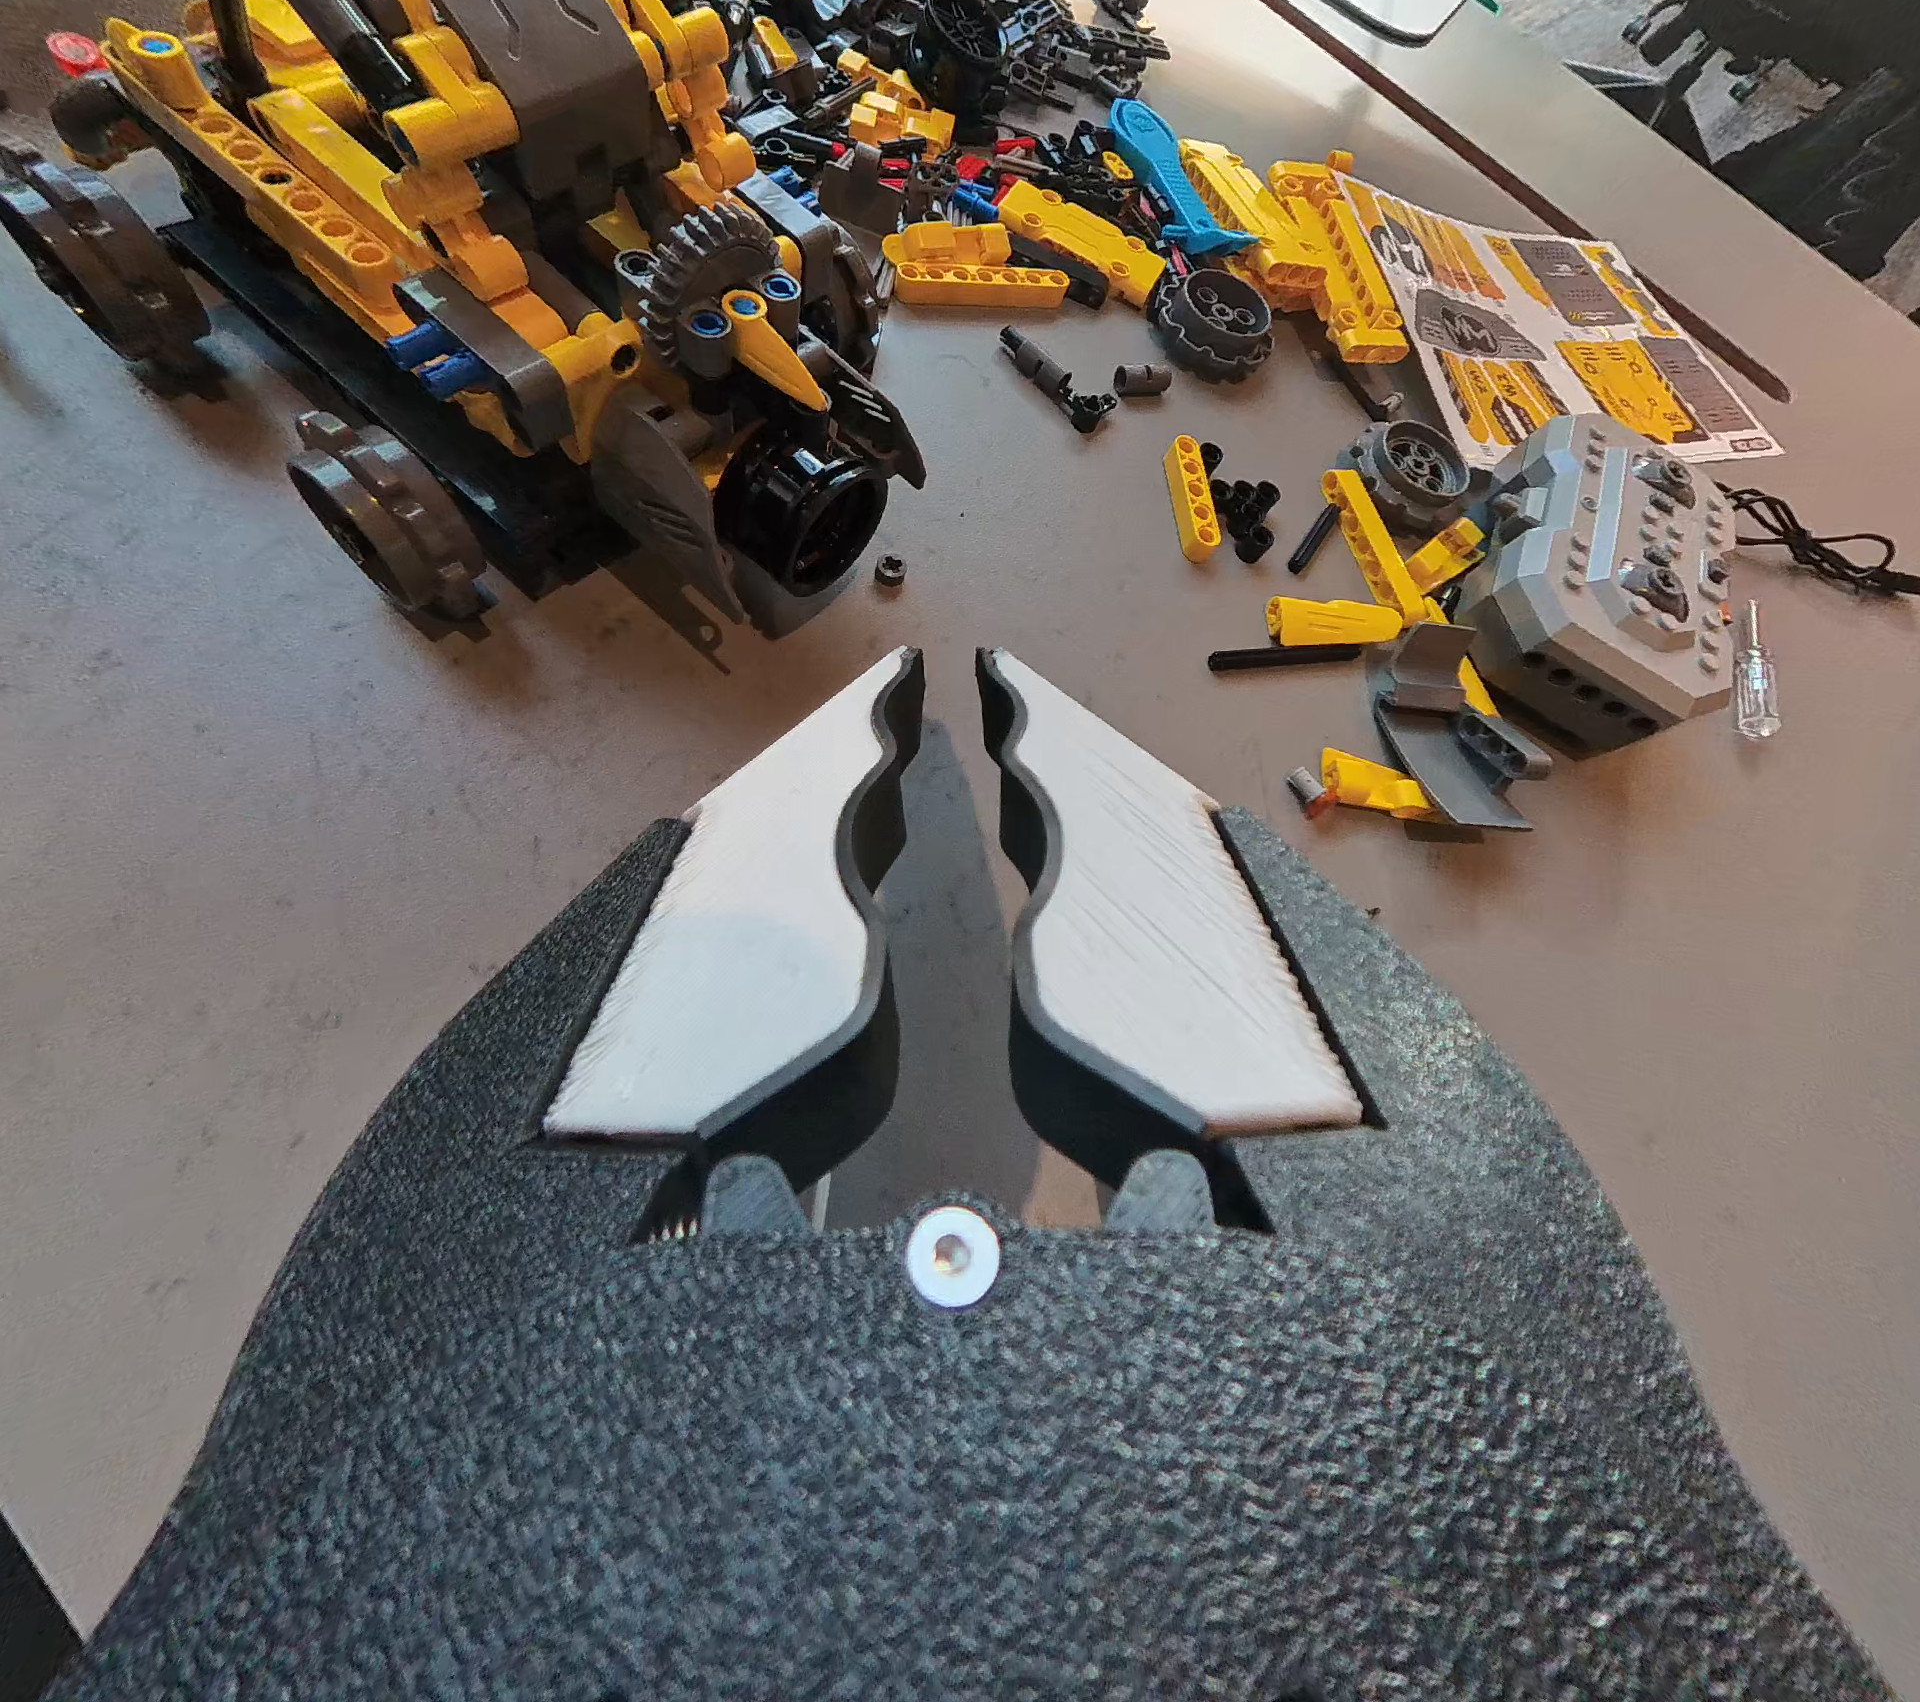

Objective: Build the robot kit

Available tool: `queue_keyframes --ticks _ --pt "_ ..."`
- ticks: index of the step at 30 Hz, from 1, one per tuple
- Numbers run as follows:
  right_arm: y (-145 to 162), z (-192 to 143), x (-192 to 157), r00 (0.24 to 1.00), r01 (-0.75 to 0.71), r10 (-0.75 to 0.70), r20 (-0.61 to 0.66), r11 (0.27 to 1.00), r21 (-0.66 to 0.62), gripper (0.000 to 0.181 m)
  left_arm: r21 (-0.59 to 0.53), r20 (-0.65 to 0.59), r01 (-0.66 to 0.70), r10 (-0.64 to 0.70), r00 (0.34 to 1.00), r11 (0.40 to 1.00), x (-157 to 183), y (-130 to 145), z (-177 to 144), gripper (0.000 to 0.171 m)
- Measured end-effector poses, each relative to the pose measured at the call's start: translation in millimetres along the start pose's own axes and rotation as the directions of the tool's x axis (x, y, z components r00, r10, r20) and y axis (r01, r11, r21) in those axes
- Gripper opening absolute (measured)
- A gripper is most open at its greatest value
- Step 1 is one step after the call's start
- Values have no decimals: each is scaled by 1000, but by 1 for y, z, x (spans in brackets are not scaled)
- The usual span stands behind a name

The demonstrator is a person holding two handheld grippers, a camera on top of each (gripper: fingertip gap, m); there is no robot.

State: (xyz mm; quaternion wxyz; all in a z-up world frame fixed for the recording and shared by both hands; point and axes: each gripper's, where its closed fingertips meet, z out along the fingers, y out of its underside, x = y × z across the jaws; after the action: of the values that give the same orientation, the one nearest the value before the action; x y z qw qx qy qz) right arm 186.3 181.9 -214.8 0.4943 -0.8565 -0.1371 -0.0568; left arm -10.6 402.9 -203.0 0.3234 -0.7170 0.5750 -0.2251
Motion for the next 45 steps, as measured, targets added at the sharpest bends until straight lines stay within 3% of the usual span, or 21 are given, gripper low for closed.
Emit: queue_keyframes --ticks 6,12,15,19,24,27,33,36,41,45 --pt "0 0 0 1000 5 -5 -5 1000 -1 10 -55 -105 -178 172 980 982 29 -44 27 23" --pt "0 1 1 1000 -1 1 2 1000 0 9 -97 -141 -295 281 949 950 34 -89 86 26" --pt "-1 0 0 1000 -1 1 3 1000 7 9 -129 -147 -289 270 952 949 29 -101 117 32" --pt "-1 0 -2 1000 4 -4 14 1000 5 9 -190 -148 -289 263 953 938 17 -97 141 25" --pt "-2 0 -3 1000 -1 0 30 1000 14 9 -211 -101 -259 242 965 943 -7 -96 139 27" --pt "-2 0 -3 999 -2 2 37 1000 15 8 -161 -77 -213 203 976 964 -17 -110 129 27" --pt "-2 0 -3 999 0 0 36 1000 12 9 -53 -145 -194 185 972 980 -3 -139 104 24" --pt "-1 2 -2 999 -9 9 37 1000 3 9 -104 -276 -258 221 935 960 21 -123 97 20" --pt "2 6 3 999 -15 15 28 1000 -22 9 -253 -273 -369 300 914 894 17 -90 98 11" --pt "3 7 6 1000 -12 12 6 1000 -25 9 -280 -422 -422 284 861 862 34 -74 94 3"
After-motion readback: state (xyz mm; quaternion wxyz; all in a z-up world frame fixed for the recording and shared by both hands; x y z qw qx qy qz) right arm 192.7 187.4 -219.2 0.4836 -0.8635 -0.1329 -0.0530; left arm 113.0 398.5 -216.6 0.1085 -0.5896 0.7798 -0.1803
